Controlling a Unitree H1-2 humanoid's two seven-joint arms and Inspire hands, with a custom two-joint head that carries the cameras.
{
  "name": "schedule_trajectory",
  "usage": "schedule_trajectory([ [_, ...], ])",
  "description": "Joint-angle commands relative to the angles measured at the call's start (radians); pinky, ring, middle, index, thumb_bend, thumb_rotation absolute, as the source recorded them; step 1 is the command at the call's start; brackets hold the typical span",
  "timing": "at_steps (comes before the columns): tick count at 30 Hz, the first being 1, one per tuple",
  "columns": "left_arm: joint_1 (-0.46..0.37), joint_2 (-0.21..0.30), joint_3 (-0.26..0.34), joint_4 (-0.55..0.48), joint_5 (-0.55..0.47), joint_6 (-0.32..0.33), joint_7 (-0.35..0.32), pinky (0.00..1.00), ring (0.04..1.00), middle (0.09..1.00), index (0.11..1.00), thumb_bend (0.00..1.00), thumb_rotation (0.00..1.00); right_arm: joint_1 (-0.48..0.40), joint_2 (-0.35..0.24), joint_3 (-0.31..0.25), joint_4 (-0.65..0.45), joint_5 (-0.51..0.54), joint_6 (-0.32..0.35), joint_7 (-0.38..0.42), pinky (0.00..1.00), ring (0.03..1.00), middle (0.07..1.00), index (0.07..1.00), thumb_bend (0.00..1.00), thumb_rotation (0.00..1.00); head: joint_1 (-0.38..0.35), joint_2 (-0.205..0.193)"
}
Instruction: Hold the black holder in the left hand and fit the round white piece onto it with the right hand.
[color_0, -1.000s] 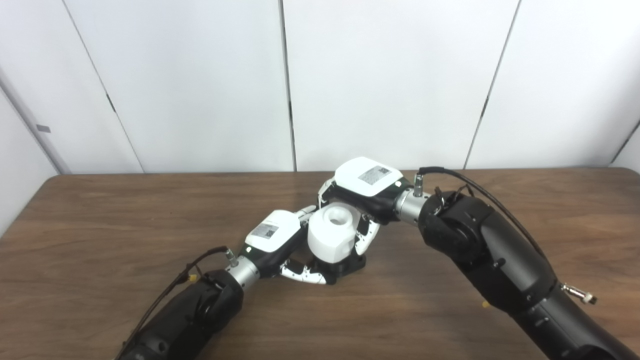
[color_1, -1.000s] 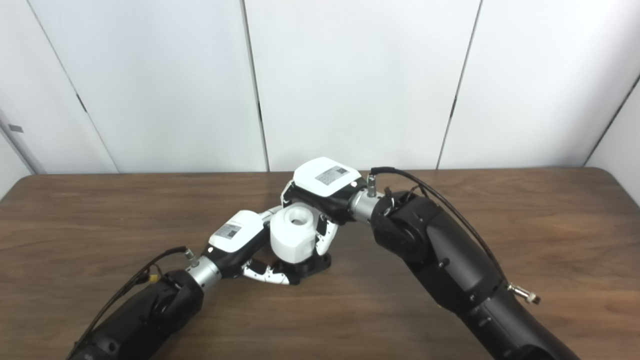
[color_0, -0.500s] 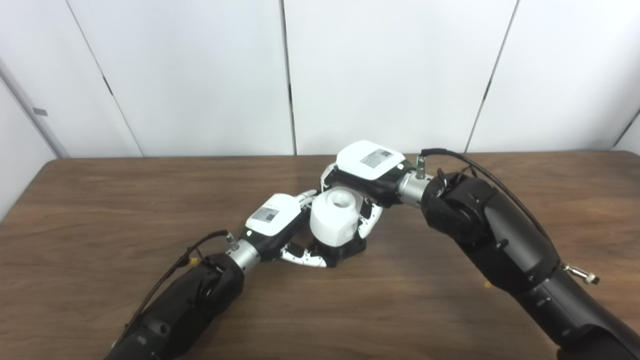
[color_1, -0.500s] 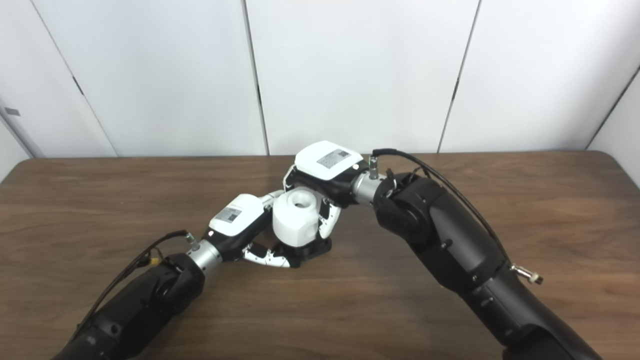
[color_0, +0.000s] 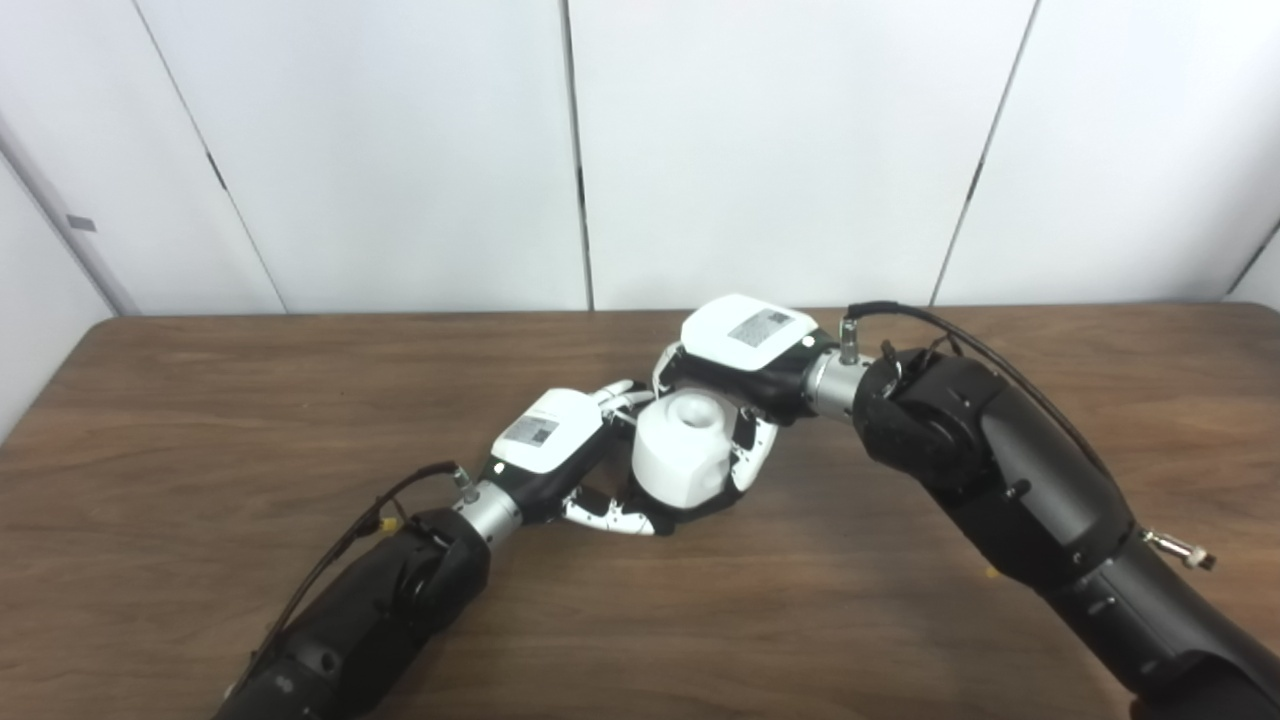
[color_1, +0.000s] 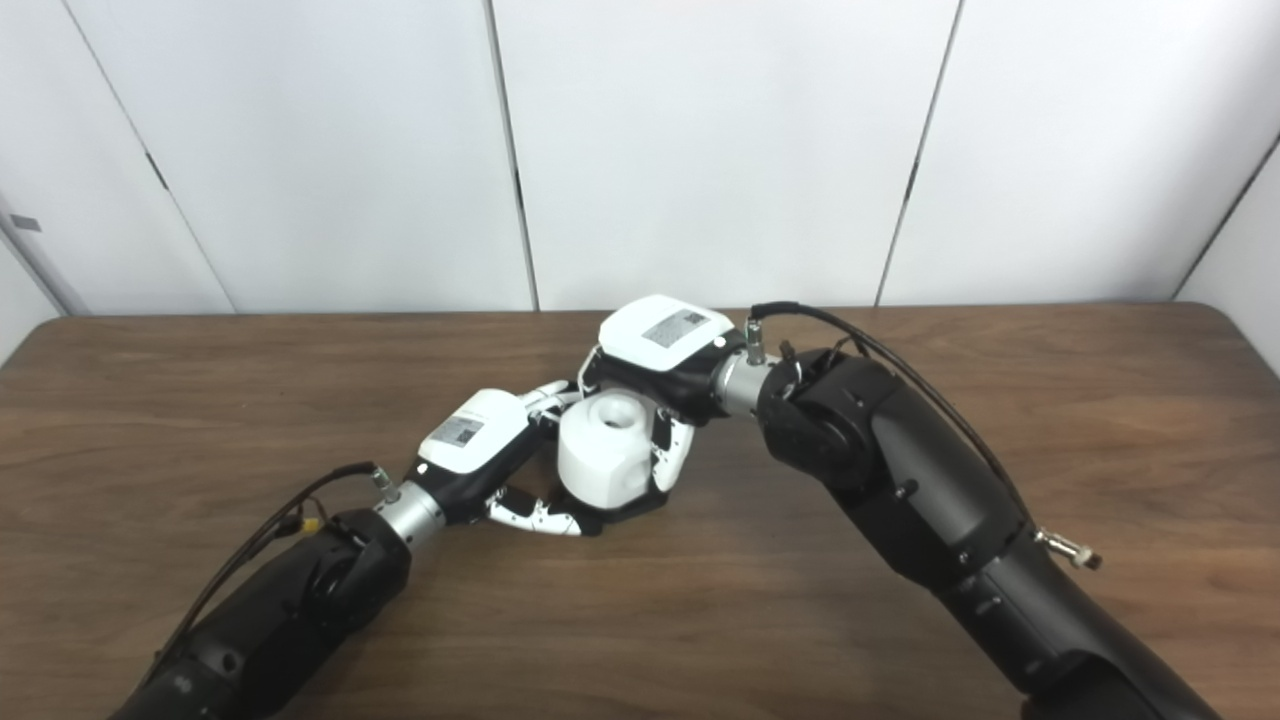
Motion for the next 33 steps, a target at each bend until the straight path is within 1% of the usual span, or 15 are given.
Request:
schedule_trajectory([
  [1, 0.032, -0.01, -0.039, 0.024, 0.051, 0.025, -0.092, 0.8, 0.942, 0.891, 0.483, 0.53, 0.07, -0.037, -0.005, -0.005, -0.026, 0.0, -0.011, 0.01, 0.67, 0.794, 0.761, 0.483, 0.52, 0.14, 0.001, 0.001],
  [9, 0.035, -0.009, -0.038, 0.021, 0.051, 0.019, -0.086, 0.79, 0.937, 0.886, 0.483, 0.53, 0.07, -0.042, 0.002, 0.013, -0.015, -0.026, -0.027, 0.007, 0.68, 0.795, 0.767, 0.484, 0.52, 0.14, 0.001, 0.004],
  [16, 0.037, -0.011, -0.034, 0.023, 0.043, 0.013, -0.084, 0.78, 0.934, 0.884, 0.483, 0.53, 0.07, -0.04, 0.005, 0.008, -0.003, -0.022, -0.037, 0.002, 0.68, 0.797, 0.766, 0.484, 0.52, 0.14, 0.002, 0.005],
  [25, 0.038, -0.009, -0.034, 0.023, 0.037, 0.011, -0.095, 0.79, 0.943, 0.888, 0.483, 0.53, 0.07, -0.03, 0.004, 0.007, -0.01, -0.026, -0.025, 0.014, 0.73, 0.816, 0.769, 0.484, 0.52, 0.14, 0.004, 0.007],
  [33, 0.037, -0.007, -0.035, 0.021, 0.042, 0.016, -0.097, 0.78, 0.936, 0.881, 0.483, 0.53, 0.07, -0.03, 0.003, 0.006, -0.006, -0.031, -0.017, 0.022, 0.74, 0.816, 0.771, 0.484, 0.52, 0.14, 0.001, 0.007],
])
